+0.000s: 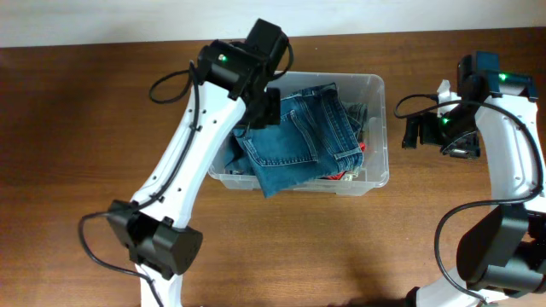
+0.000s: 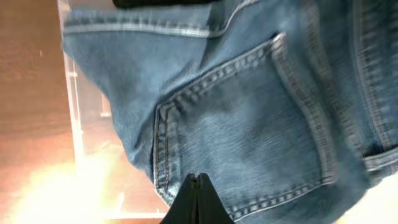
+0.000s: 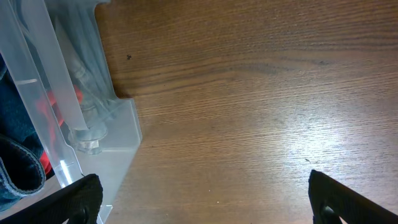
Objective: Pack container
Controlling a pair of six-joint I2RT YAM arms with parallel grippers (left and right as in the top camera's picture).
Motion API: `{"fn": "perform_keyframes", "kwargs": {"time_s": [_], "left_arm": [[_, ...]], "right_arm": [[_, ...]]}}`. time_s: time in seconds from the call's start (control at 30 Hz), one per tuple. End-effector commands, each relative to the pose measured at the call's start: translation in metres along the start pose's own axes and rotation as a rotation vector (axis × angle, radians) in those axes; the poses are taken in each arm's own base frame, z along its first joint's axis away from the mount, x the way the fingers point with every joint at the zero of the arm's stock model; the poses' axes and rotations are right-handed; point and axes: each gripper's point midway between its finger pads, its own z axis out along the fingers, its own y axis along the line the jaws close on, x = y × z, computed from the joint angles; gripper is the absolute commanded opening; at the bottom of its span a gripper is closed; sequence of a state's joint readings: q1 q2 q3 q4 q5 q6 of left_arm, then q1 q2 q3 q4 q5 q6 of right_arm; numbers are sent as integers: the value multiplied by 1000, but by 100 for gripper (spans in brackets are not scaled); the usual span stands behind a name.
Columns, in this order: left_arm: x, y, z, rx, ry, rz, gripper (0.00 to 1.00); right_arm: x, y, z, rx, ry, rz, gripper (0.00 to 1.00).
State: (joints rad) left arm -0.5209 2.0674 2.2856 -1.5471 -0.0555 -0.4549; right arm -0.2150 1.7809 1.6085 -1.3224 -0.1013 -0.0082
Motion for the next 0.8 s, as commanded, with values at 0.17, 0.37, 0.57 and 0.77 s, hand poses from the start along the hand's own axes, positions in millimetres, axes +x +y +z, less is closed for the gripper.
{"fn": "perform_keyframes", "kwargs": {"time_s": [0.17,0.37,0.57,0.77], "left_arm": [[42,14,108,-204,351,42,0],[44,20,159,-274,397,57,1],[15,11,109,-227,260,46,1],[-5,-15,23,-30,76,26,1]], "right_arm": [[-4,1,-10,8,-34,-7,98],[-4,1,-10,8,-34,-7,98],[-4,1,-10,8,-34,-7,98],[-4,1,-10,8,-34,-7,98]]}}
